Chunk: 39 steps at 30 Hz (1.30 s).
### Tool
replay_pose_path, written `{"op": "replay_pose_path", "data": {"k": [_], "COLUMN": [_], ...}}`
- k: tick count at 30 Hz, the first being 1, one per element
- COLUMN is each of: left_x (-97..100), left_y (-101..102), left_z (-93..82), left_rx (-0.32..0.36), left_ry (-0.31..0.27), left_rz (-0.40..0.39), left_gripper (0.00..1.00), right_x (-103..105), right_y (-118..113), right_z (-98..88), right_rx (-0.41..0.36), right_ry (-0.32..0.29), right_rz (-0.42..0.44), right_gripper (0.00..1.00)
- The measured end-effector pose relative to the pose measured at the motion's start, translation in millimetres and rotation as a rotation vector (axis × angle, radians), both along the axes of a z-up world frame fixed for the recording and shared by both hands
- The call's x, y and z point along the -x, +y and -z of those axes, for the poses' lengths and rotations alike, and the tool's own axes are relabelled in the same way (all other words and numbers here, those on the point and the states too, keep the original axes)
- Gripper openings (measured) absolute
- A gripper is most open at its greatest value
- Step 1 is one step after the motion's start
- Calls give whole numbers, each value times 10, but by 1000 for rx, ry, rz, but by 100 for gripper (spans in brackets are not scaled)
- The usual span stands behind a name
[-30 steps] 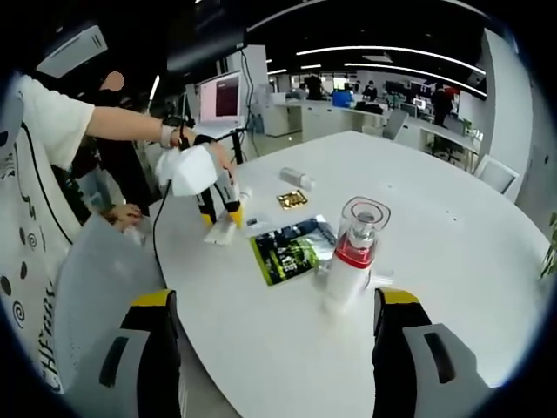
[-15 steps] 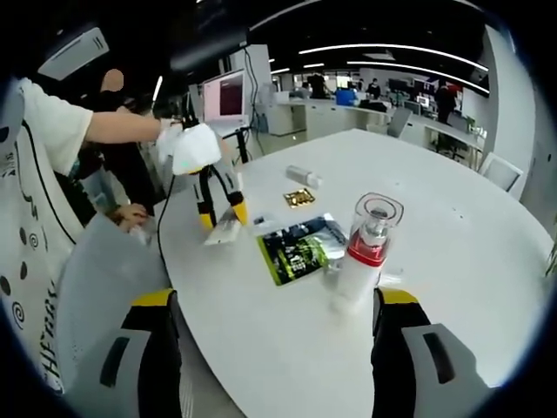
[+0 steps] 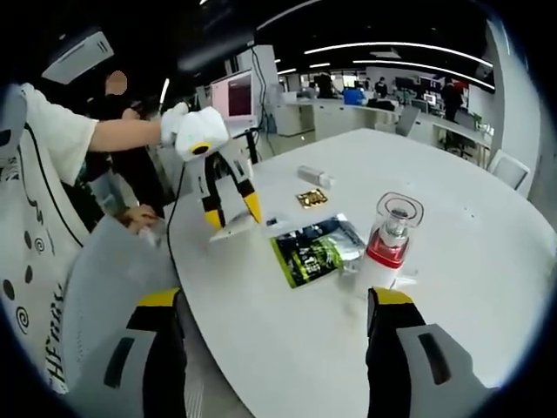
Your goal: Arrange the skincare products in the storage area until every visible bottle or jar stands upright without overlapping.
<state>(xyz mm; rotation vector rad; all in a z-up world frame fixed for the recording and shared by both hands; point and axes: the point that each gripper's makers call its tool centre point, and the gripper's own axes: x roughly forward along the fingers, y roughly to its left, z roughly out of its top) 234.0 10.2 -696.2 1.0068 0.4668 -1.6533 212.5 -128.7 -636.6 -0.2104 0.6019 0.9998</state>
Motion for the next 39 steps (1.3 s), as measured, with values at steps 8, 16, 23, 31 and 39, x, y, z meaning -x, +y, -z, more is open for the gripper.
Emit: {"op": "replay_pose_path", "data": {"k": [8,16,23,31,39], "left_x": [46,152,193,203,219], "left_y": [-175,-386,-461,-549,-632], "left_z": [-150,-301,-373,-466,-538], "left_rx": [80,163,217,302,385], "left_ry": [18,44,63,95,145], "left_rz": [-17,-29,-40,-63,-90], "left_gripper": [28,28,28,28,28], "right_x": [29,29,85,119,136], "right_y": [104,161,249,360,505], "right_z": [-46,-150,-145,-146,-253], "right_rx": [-32,-65,-77,-93,-128], "right_ry": [-37,-56,-44,-51,-137], "right_rz": [-43,-55,-81,-102,-149], "right_gripper": [77,60,55,54,57]}}
